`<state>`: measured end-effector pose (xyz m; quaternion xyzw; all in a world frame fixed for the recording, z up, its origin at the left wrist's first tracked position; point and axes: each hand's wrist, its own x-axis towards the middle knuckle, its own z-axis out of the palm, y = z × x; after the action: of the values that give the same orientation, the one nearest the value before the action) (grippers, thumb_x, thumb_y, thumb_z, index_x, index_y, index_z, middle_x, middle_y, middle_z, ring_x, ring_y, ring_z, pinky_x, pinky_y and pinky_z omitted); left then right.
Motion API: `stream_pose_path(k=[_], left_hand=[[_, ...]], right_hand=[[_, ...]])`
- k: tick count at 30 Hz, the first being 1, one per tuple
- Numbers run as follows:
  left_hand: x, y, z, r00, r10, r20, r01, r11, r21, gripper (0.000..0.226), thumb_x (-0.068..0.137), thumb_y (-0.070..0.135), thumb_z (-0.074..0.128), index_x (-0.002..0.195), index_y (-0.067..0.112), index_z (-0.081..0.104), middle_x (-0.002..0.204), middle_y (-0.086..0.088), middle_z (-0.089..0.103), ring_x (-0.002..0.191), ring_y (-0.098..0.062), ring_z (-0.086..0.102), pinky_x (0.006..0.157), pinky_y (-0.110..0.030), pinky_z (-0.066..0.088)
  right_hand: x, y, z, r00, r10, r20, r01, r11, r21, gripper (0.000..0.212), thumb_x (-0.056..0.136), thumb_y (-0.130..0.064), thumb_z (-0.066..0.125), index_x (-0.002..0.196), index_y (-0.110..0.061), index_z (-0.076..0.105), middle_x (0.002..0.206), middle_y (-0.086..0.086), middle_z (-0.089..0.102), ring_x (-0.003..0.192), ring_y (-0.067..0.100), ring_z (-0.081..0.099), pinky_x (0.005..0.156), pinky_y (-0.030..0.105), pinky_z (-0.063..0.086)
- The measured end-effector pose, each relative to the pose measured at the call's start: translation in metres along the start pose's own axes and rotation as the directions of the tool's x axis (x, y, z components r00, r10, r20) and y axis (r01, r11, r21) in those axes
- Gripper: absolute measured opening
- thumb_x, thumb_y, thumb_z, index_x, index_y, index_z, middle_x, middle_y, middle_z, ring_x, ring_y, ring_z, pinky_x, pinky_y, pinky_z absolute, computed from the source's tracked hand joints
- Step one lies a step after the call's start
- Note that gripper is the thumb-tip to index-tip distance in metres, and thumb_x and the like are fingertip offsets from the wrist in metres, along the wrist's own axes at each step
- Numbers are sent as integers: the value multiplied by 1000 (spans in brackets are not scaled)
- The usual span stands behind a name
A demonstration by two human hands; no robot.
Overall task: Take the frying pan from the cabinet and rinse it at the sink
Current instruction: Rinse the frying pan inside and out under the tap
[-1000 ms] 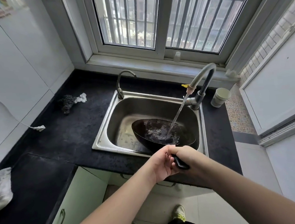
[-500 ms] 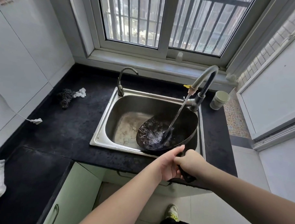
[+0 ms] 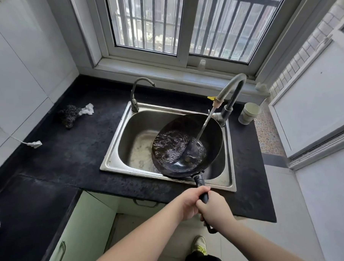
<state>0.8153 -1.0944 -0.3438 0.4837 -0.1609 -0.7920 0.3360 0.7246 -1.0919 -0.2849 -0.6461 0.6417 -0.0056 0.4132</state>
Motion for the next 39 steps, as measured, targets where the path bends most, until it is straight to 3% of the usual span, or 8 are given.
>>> stream_pose_path(k=[5,7,12,22,24,27,31,39], left_hand=[[11,-7,-14,999,-24,-42,24,1000,-5,30,94,25,44,82,15,70,107,-6,73,89,-22,63,67,-30,42],[11,-7,-17,999,-29,-43,29,1000,-2,37,94,20,42,80,15,75,105,-3,74,89,-20,64,71,-30,43],[8,-4,-21,996,-42,-85,44,999,19,39,91,21,45,118,2,66,95,-1,75,78,-14,68,68,-25,46],[10,-2,-42,974,44,-221,-38,999,34,30,96,18,50,107,4,73,98,-9,74,91,-26,61,70,-31,46],[11,2,-45,964,54,-259,-50,998,26,27,96,17,51,104,5,74,101,-10,74,92,-25,64,81,-34,50],[12,8,-49,948,62,-311,-63,998,7,25,94,16,54,102,4,75,105,-14,73,94,-26,66,93,-40,48],[14,11,-50,916,77,-394,-92,996,-20,25,94,15,56,107,0,71,98,-13,74,87,-25,67,82,-34,52],[7,11,-43,853,116,-508,-145,989,-18,19,94,13,58,103,2,71,95,-11,74,81,-20,69,64,-24,52]], right_hand=[[4,6,15,998,-62,-13,62,997,-36,2,86,-17,52,85,-16,51,60,1,61,41,12,57,40,25,46],[9,11,22,997,-68,-23,67,996,-57,5,86,-20,53,84,-16,54,61,-1,61,42,9,57,43,24,48],[23,24,39,996,-80,-45,79,997,-28,21,85,-29,55,97,-12,60,76,2,69,56,16,64,54,30,53],[43,23,65,985,-148,-94,164,966,202,24,74,-41,55,92,-25,58,80,3,69,69,21,67,59,28,55],[48,18,66,981,-164,-106,185,956,229,21,79,-30,59,98,-21,61,83,4,67,63,14,65,54,19,51],[56,15,71,975,-185,-122,212,940,269,33,76,-32,58,103,-15,64,85,7,68,69,14,67,59,23,54],[65,14,75,970,-212,-118,238,930,282,28,81,-21,63,107,-12,63,93,5,69,82,14,64,61,4,41],[66,14,72,951,-297,-83,307,884,353,19,81,-19,66,100,-18,66,81,-5,68,70,-10,61,59,6,41]])
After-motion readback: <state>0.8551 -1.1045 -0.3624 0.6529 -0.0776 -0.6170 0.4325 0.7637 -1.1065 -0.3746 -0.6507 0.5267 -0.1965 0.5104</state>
